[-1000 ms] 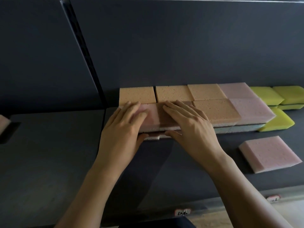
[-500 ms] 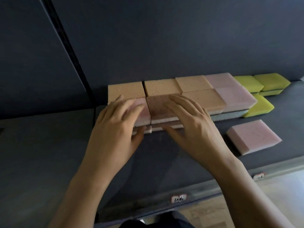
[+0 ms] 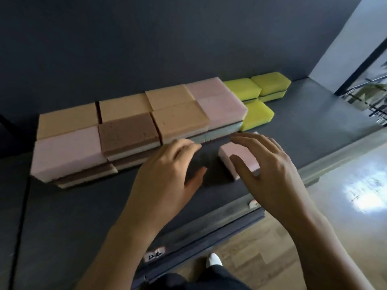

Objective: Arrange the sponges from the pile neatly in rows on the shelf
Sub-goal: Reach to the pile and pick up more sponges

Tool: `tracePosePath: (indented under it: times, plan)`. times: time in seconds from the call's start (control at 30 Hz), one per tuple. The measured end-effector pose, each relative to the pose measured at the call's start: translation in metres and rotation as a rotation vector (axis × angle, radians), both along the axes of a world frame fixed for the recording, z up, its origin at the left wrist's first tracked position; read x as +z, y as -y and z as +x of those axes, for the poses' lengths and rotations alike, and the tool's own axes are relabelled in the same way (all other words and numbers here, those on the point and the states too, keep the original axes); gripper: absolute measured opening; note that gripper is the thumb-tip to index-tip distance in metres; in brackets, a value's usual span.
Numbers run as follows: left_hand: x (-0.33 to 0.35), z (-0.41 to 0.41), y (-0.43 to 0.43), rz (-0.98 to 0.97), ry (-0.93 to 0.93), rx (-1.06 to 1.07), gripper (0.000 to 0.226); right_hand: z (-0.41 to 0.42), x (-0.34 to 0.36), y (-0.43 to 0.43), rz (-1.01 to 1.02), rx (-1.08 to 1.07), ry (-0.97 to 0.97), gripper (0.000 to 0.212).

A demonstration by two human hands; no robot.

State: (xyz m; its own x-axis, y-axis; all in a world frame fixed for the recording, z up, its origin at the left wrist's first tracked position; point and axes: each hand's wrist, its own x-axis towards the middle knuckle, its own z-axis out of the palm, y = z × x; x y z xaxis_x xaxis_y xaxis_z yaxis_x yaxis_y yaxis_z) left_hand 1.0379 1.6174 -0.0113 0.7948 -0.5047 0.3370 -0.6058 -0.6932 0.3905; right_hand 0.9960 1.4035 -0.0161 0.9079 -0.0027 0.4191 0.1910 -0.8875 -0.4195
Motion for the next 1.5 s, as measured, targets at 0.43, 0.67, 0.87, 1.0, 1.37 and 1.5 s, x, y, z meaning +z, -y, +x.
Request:
tracePosePath:
  times: [0.43, 0.67, 0.87, 1.0, 1.37, 1.5]
  plan:
    - [-0.018, 0.003, 0.108, 0.144, -0.167, 0.117, 0.096, 0.017, -0.007, 0.102, -0.031, 0.122, -0.041, 0.041]
    - [-0.017, -0.006, 0.117, 0.034, -0.189, 0.171, 0.082, 0.022, -0.002, 0.111, -0.043, 0.254, -0.088, 0.048]
    - [-0.013, -0.019, 0.108, 0.004, -0.159, 0.186, 0.081, 0.031, 0.002, 0.109, -0.183, 0.412, -0.175, 0.078]
    - [-0.011, -0.024, 0.105, -0.021, -0.146, 0.206, 0.081, 0.034, 0.004, 0.101, -0.219, 0.5, -0.148, 0.084]
    - [-0.008, -0.021, 0.099, -0.025, -0.126, 0.176, 0.083, 0.039, 0.006, 0.086, -0.254, 0.58, -0.072, 0.072]
    - [0.002, -0.015, 0.083, 0.061, -0.132, 0.137, 0.085, 0.043, 0.003, 0.087, -0.259, 0.544, -0.069, 0.072]
